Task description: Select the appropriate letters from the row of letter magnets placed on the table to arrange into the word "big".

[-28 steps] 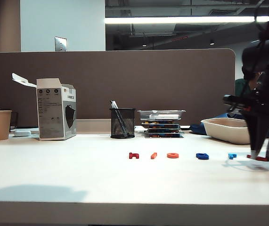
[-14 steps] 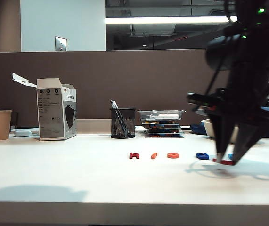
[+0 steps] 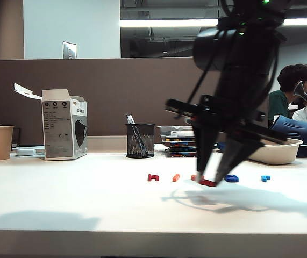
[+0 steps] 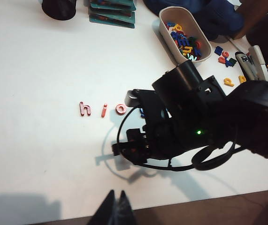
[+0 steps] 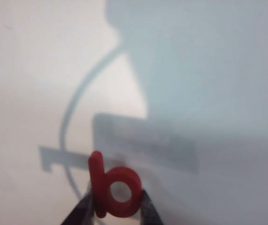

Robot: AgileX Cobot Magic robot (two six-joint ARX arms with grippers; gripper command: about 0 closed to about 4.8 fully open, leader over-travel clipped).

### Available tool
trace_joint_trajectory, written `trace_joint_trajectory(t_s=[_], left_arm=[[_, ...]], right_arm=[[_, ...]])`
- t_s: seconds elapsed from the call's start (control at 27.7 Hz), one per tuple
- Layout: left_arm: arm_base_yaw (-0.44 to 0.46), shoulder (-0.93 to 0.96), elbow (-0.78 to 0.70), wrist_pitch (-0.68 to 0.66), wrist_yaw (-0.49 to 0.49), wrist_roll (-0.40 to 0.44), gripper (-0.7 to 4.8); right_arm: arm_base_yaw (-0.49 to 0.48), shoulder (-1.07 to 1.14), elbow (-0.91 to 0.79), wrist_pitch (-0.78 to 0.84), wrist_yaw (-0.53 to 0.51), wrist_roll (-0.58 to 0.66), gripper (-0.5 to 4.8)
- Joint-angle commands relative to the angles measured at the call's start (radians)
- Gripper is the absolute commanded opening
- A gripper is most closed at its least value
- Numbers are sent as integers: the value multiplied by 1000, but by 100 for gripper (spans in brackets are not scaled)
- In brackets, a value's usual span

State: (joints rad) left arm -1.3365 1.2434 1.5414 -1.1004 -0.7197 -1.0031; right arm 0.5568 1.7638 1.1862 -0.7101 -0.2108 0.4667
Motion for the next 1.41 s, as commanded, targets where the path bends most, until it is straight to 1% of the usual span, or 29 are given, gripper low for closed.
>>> trace_joint_trajectory(t_s=[0.04,0.22,0.47,0.58,0.83,1.05,1.23,1.41], left_arm=[[-1,-2,2,2,-10,1,-5],[-1,-2,2,2,-10,1,-5],[-1,-2,2,2,-10,1,-5],[-1,-2,2,2,-10,1,-5],[-1,-2,2,2,-10,1,-5],[-1,-2,2,2,-10,1,-5],[-1,-2,2,2,-10,1,-5],[-1,-2,2,2,-10,1,-5]], right_arm=[[26,8,0,74,-2,43,104],[38,24,-2,79,-16,84,104],[38,26,-1,75,-21,83,104],[39,26,-1,63,-40,83,104],[39,27,-2,25,-25,86,104],[39,27,-3,23,18,135,104],[39,29,-3,29,32,140,104],[39,62,-3,14,14,140,105]])
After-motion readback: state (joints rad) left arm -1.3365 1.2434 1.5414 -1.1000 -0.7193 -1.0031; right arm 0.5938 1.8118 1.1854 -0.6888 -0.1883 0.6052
